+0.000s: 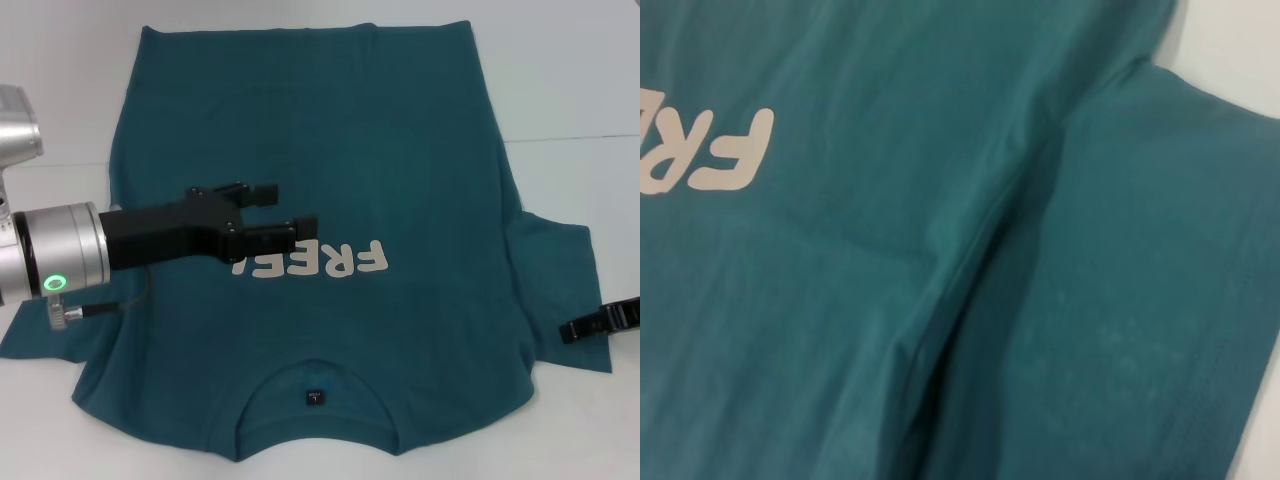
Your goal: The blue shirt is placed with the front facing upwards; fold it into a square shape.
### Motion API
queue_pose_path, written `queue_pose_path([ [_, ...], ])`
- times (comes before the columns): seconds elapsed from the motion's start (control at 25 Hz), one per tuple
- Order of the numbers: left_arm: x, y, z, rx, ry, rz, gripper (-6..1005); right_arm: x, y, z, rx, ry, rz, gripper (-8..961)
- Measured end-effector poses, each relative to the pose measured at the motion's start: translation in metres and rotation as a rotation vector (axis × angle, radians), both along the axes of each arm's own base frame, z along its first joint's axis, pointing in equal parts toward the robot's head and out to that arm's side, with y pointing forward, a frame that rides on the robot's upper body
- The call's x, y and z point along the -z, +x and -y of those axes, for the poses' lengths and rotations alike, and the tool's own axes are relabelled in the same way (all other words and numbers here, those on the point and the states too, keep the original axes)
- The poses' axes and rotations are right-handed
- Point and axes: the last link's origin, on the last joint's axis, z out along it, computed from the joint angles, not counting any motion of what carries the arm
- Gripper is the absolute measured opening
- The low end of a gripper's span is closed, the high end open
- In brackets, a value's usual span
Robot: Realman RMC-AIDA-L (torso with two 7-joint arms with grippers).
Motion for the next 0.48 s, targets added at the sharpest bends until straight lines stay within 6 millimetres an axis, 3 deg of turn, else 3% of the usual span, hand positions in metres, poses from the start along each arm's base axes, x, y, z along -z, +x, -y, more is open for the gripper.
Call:
queue_pose_path([
  [0.48,-0.0005,-0.0012,0.0004,-0.003,0.002,0.002,886,0.0077,-0.0042,-0.0015,-0.006,-0.004,-0.045,772],
])
